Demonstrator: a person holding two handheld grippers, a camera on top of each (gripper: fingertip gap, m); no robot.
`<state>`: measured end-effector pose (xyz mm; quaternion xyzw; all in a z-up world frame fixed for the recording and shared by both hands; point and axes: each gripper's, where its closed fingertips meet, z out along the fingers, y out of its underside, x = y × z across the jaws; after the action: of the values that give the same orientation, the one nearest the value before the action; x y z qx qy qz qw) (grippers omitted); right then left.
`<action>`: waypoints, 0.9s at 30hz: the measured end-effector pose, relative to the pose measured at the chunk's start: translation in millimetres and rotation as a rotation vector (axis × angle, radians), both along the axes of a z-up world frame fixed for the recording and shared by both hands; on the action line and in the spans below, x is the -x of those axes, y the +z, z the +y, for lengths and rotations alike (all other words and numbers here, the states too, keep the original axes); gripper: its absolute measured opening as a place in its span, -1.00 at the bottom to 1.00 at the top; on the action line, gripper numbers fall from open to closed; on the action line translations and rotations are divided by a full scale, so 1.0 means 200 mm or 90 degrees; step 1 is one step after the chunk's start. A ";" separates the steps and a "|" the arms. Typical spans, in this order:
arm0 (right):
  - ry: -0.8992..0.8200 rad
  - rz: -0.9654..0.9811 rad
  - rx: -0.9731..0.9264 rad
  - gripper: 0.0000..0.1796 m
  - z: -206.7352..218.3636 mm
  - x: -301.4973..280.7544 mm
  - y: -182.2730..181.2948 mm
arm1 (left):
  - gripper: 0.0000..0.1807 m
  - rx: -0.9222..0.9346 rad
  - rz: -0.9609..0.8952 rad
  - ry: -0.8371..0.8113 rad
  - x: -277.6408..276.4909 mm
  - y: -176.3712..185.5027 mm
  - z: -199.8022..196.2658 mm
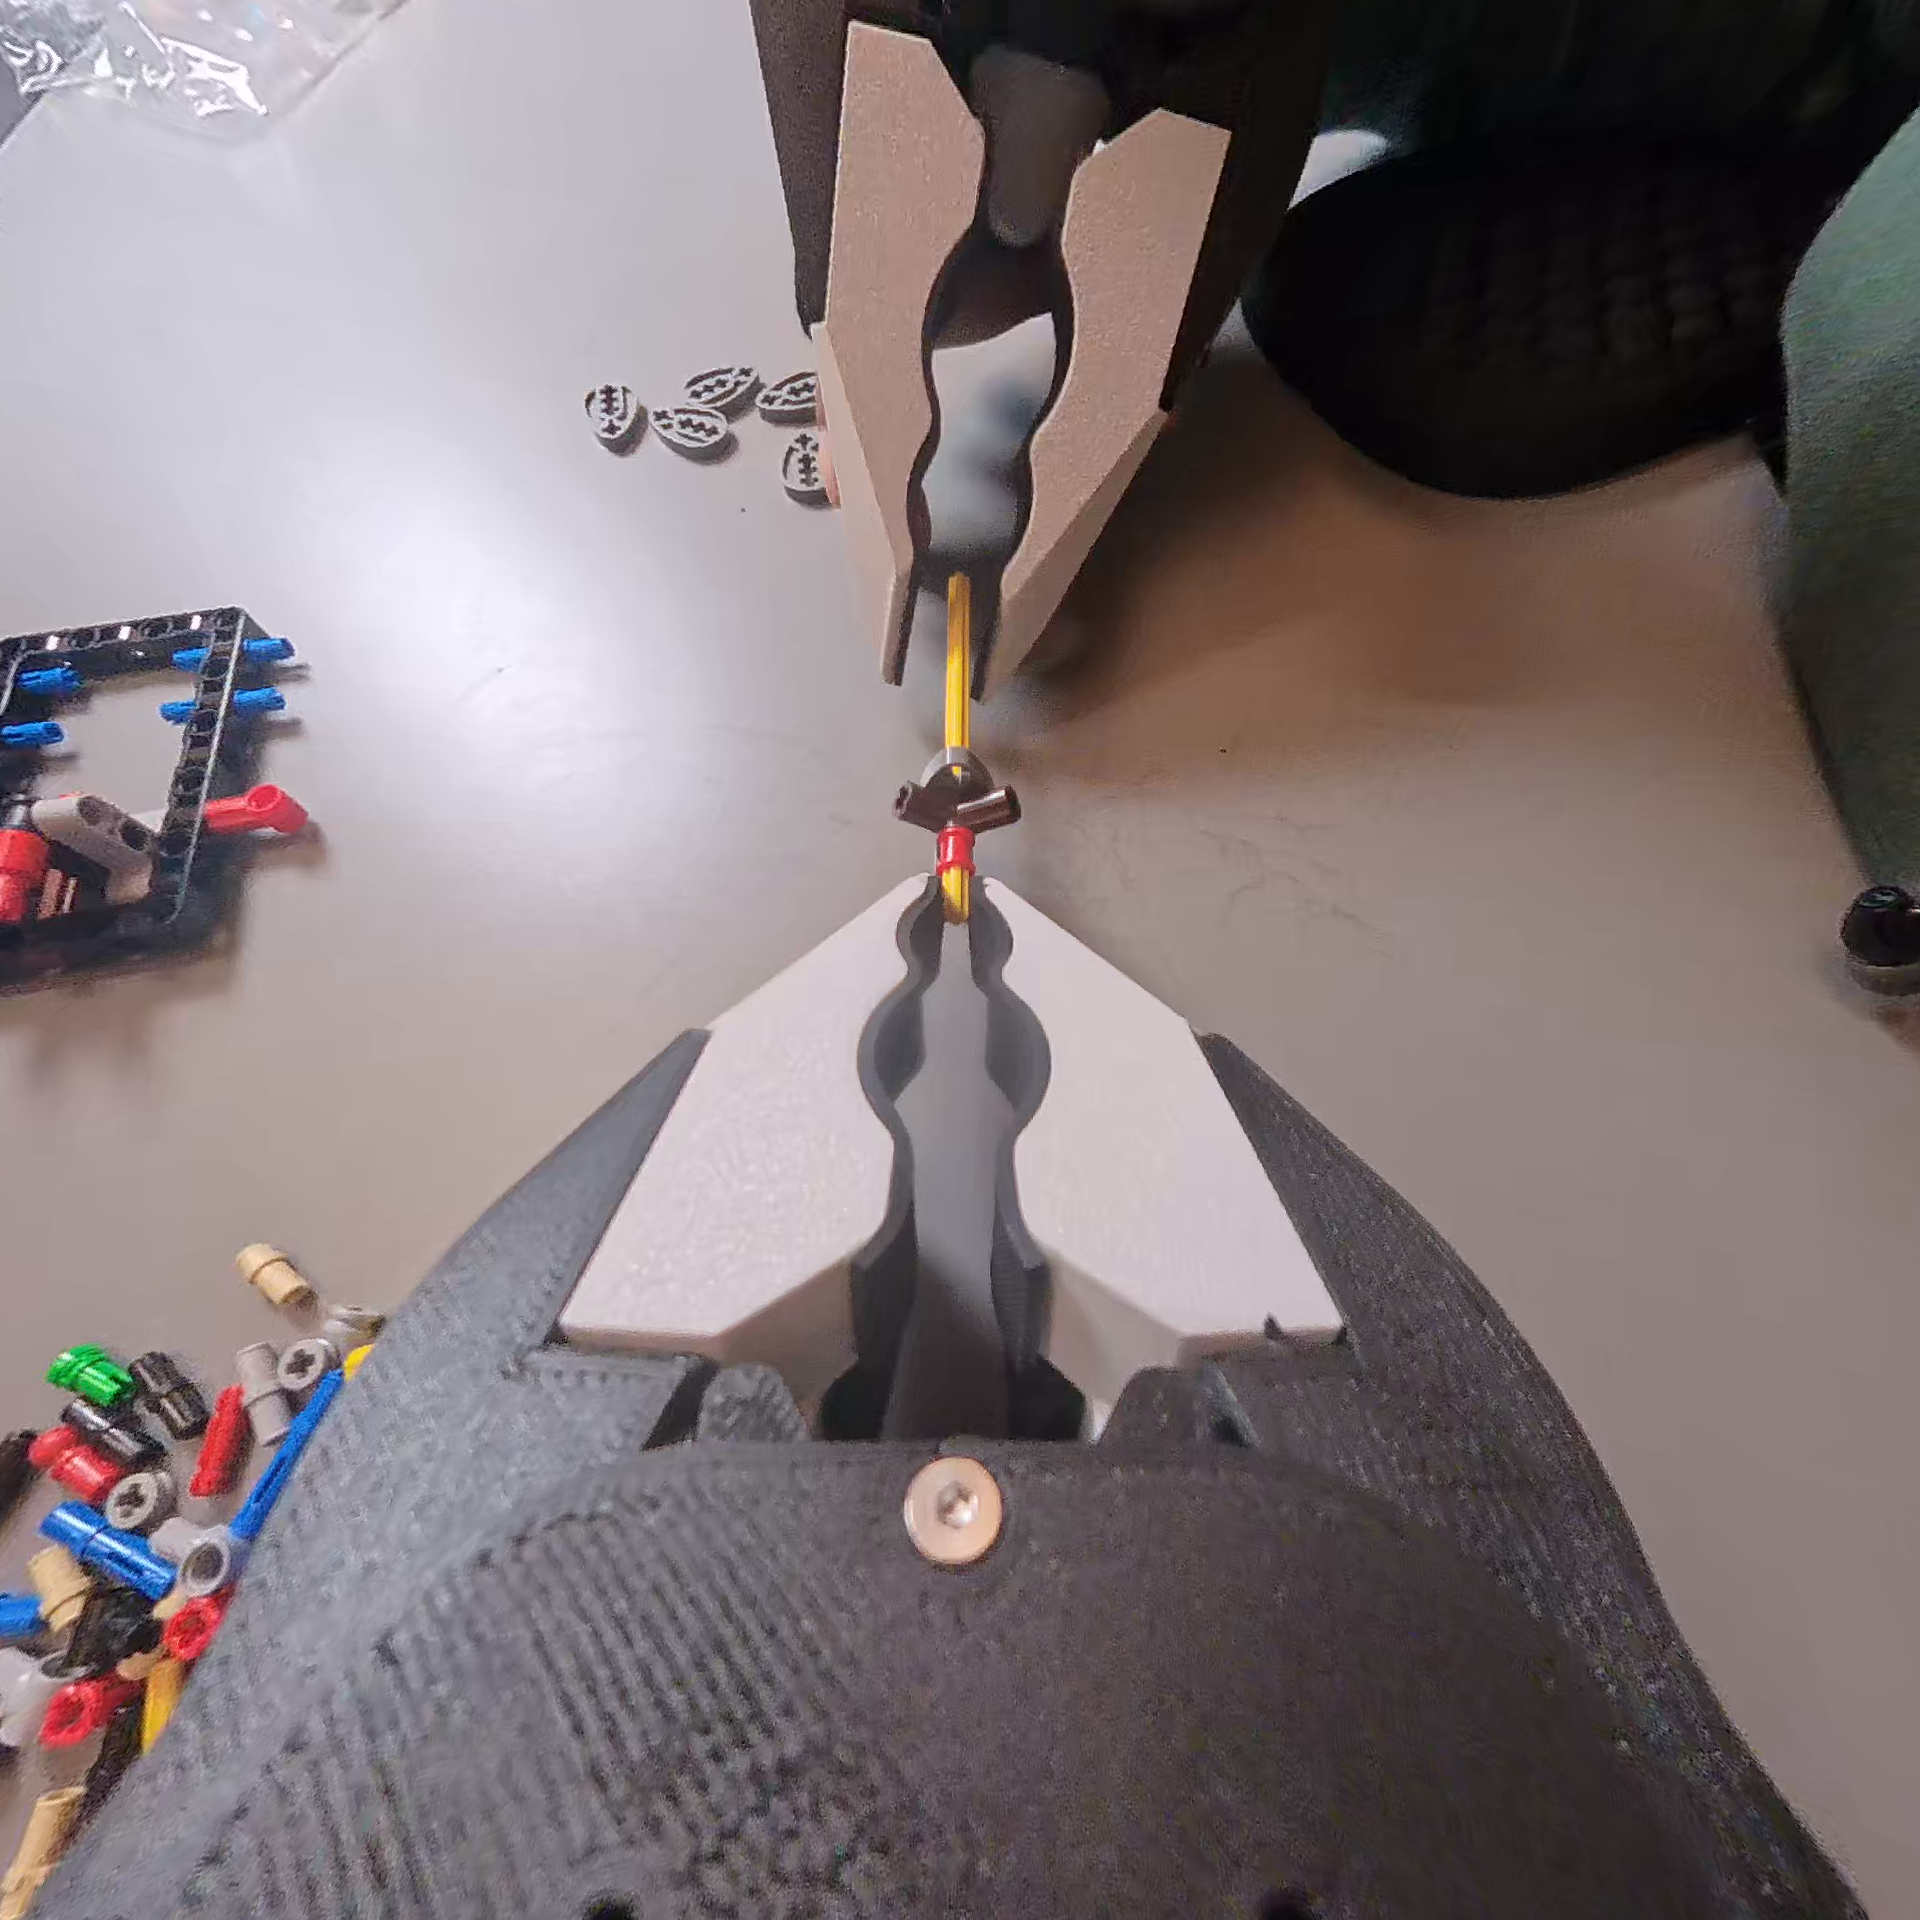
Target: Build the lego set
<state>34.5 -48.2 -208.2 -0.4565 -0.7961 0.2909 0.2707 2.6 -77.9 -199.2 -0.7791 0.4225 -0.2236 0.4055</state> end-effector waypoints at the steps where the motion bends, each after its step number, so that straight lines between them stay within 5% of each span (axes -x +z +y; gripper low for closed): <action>1: 0.003 0.012 0.007 -0.92 0.00 0.00 0.02 | -0.97 0.001 -0.008 -0.002 0.00 0.00 0.00; 6: 0.004 0.060 0.077 -0.98 -0.03 0.00 0.14 | -0.95 0.031 -0.088 0.026 0.03 0.05 0.02; 8: -0.044 0.046 0.142 -0.98 0.00 0.00 0.17 | -0.65 0.020 -0.074 0.067 0.08 0.05 0.06; 11: -0.126 0.014 0.239 -0.98 0.04 0.01 0.16 | -0.54 -0.075 -0.033 0.097 0.12 0.14 0.10; 15: -0.175 -0.018 0.327 -0.98 0.01 0.04 0.15 | -0.65 -0.174 -0.003 0.073 0.02 0.24 0.09; 22: -0.179 -0.027 0.404 -0.99 -0.06 0.06 0.17 | -0.94 -0.241 0.149 0.038 -0.05 0.12 0.09; 27: -0.179 0.002 0.445 -0.97 -0.06 0.07 0.23 | -0.95 -0.259 0.139 0.036 -0.05 0.15 0.09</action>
<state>21.1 -60.9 -161.6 -0.6259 -0.5778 0.5057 0.1367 12.0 -59.4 -169.5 -0.7126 0.4781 -0.0369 0.5122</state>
